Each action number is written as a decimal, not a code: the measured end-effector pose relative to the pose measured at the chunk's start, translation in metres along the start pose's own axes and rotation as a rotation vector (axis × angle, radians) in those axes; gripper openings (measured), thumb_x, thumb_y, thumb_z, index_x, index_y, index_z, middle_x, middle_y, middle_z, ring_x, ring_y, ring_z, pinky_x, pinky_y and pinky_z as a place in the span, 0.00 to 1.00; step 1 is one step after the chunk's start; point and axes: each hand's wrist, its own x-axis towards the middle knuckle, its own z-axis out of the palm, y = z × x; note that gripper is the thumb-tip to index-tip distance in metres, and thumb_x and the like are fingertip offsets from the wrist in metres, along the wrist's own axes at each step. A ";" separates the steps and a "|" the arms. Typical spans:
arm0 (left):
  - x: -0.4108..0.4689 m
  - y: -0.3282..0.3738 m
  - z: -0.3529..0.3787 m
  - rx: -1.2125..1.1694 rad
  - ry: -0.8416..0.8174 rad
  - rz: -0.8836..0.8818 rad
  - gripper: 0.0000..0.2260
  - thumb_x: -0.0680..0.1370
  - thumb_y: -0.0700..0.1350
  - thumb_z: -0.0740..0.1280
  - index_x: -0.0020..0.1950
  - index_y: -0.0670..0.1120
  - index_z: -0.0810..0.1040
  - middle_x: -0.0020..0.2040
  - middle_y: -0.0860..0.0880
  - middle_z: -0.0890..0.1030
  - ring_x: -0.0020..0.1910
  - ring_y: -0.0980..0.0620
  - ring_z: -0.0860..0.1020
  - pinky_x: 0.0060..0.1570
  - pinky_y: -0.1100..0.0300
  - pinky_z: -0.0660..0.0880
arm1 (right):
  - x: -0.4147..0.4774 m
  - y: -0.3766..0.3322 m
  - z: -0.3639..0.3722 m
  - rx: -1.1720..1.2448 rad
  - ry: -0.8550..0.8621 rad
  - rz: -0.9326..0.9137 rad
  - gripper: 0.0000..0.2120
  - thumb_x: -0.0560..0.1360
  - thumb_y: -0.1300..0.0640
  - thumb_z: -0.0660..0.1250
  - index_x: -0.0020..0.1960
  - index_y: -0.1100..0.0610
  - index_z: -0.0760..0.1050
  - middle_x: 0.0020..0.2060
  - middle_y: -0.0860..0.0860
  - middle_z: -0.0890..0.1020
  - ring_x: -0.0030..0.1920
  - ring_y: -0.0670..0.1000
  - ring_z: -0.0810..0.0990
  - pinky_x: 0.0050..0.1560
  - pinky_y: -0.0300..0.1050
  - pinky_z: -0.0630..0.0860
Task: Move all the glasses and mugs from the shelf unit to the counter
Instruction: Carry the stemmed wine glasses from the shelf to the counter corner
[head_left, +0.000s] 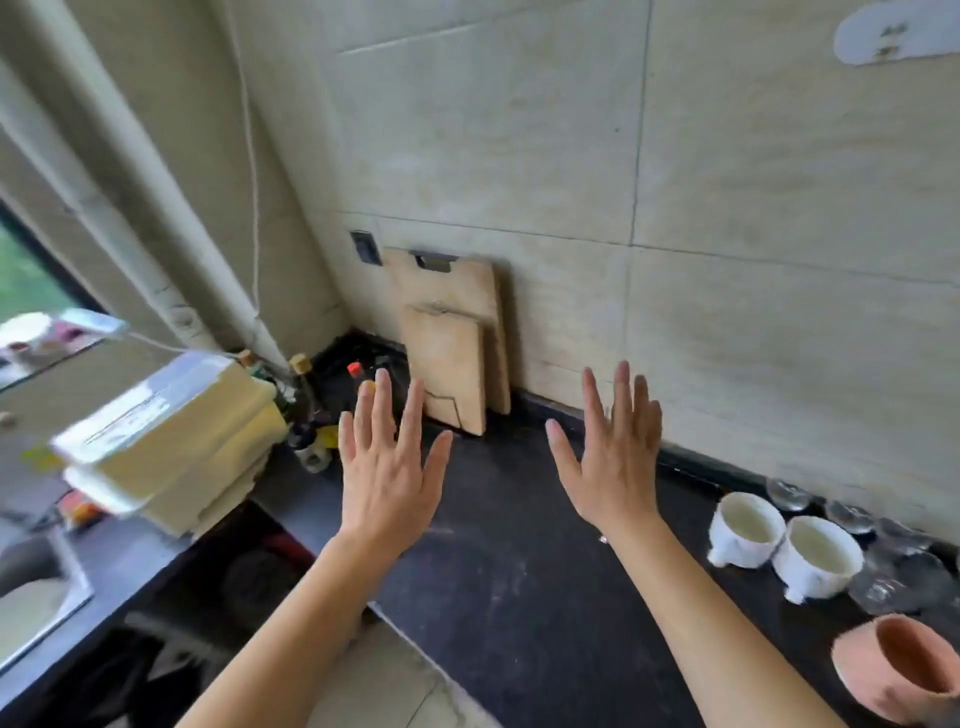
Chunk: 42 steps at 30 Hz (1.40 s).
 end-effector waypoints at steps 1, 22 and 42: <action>-0.019 -0.031 -0.017 0.048 0.009 -0.054 0.30 0.81 0.59 0.53 0.79 0.45 0.61 0.80 0.37 0.57 0.78 0.36 0.55 0.72 0.35 0.59 | -0.006 -0.034 0.012 0.044 -0.044 -0.060 0.36 0.82 0.35 0.52 0.83 0.51 0.50 0.82 0.62 0.48 0.81 0.66 0.49 0.78 0.68 0.50; -0.499 -0.521 -0.345 0.440 0.329 -1.077 0.33 0.80 0.65 0.47 0.81 0.50 0.52 0.82 0.44 0.45 0.80 0.44 0.44 0.75 0.35 0.49 | -0.351 -0.744 0.164 0.588 -0.354 -1.159 0.39 0.78 0.36 0.61 0.82 0.53 0.55 0.82 0.60 0.51 0.82 0.62 0.48 0.79 0.66 0.48; -0.600 -0.881 -0.457 0.563 0.338 -1.288 0.34 0.79 0.65 0.44 0.81 0.52 0.49 0.82 0.44 0.45 0.80 0.47 0.42 0.77 0.42 0.44 | -0.489 -1.138 0.329 0.750 -0.485 -1.319 0.38 0.80 0.35 0.56 0.83 0.49 0.48 0.83 0.59 0.47 0.82 0.60 0.44 0.80 0.62 0.43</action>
